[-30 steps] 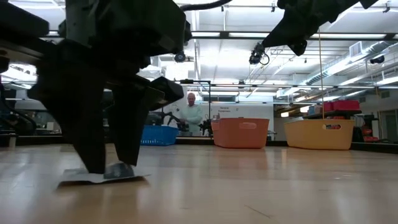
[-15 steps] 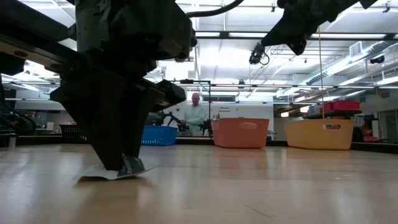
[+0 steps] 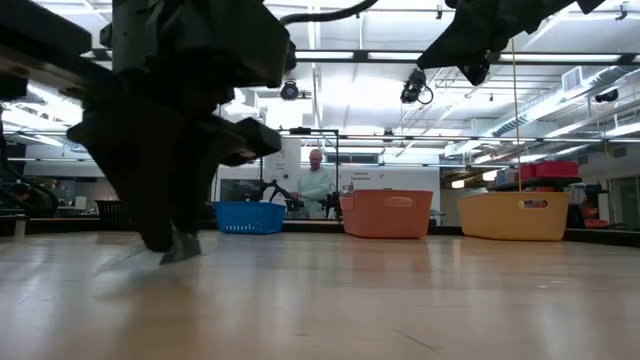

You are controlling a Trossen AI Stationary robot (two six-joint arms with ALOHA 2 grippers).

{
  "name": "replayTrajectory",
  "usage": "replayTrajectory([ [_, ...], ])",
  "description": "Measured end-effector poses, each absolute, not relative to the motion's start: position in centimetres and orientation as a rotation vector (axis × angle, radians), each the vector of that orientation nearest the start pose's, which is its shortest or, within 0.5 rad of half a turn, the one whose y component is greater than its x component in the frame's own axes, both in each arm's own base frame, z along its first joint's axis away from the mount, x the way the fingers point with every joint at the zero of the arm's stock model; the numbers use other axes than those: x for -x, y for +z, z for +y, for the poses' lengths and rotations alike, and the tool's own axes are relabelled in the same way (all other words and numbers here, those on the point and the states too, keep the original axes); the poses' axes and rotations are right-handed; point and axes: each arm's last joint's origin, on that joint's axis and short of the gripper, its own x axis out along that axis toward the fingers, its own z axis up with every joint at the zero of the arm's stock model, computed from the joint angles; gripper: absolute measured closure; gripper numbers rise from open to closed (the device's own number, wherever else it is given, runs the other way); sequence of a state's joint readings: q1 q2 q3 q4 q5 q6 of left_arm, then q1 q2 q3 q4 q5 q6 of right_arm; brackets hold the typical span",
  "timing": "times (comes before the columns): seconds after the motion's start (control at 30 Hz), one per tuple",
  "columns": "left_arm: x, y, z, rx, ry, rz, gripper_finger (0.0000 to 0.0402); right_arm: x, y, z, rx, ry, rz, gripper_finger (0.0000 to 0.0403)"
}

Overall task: Pick & Place First Aid Supplies
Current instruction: Put the towelette pack into the orange bin

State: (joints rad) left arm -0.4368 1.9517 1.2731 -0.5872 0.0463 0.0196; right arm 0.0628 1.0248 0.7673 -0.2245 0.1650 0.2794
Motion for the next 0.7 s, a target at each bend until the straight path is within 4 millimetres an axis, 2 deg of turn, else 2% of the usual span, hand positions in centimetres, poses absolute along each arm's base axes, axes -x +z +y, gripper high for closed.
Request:
replayTrajectory([
  [0.23,-33.9,16.3,-14.7,-0.25,-0.394,1.247,0.0338,-22.0,28.2,0.9,-0.241,-0.161,0.447,0.0398],
  [0.4,-34.1,18.0,-13.2,-0.244,-0.337,1.213,0.0338,-21.6,28.6,1.1,-0.273,-0.081,0.441,0.0398],
  [0.7,-34.1,21.6,-9.0,-0.246,-0.177,1.127,0.0337,-20.5,29.5,1.1,-0.242,-0.04,0.409,0.0398],
])
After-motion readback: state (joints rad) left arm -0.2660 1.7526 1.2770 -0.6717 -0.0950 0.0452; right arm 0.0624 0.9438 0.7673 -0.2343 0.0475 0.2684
